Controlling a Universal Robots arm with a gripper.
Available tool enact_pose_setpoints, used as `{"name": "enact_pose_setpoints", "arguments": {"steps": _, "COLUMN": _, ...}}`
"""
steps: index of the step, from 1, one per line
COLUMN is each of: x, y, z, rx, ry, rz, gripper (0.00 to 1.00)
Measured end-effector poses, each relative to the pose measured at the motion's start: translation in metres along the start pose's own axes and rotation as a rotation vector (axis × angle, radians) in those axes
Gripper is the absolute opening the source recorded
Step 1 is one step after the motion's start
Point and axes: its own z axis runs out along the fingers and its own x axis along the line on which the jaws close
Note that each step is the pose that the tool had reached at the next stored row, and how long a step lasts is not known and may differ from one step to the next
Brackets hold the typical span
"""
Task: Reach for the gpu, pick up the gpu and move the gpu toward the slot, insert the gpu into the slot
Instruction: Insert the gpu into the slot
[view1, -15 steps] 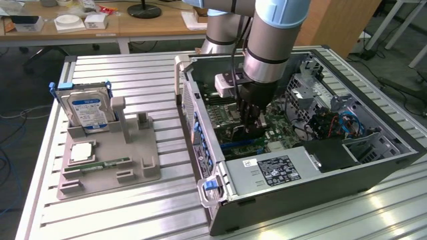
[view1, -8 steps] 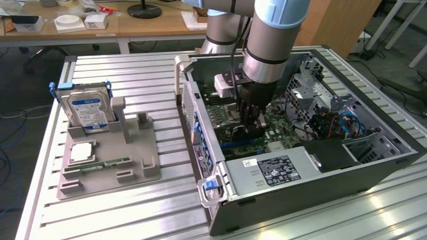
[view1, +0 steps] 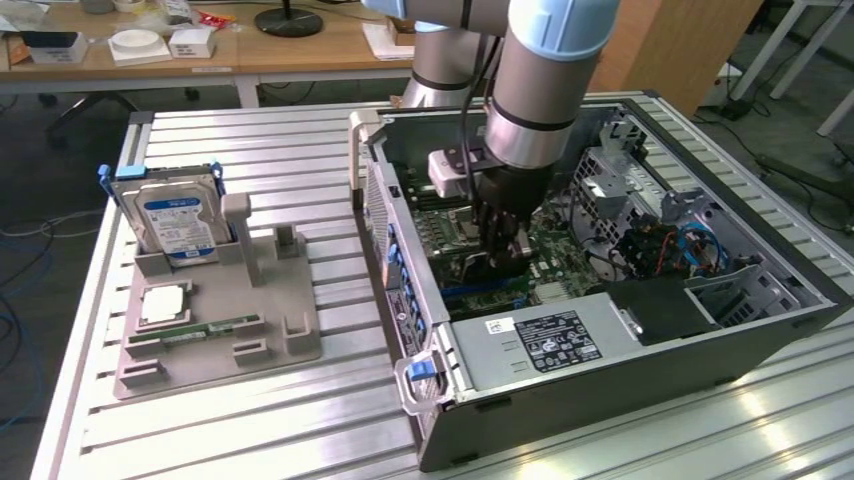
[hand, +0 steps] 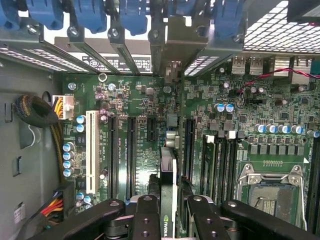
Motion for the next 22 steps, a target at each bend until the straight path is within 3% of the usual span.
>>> {"name": "enact_pose_setpoints", "arguments": {"steps": 9, "x": -0.0004, "y": -0.0002, "z": -0.0019, "rx": 0.0015, "ry": -0.0032, "rz": 0.000, "gripper": 0.26}}
{"name": "enact_pose_setpoints", "arguments": {"steps": 22, "x": -0.0002, "y": -0.0001, "z": -0.0039, "rx": 0.0000, "ry": -0.0011, "rz": 0.000, "gripper": 0.26}}
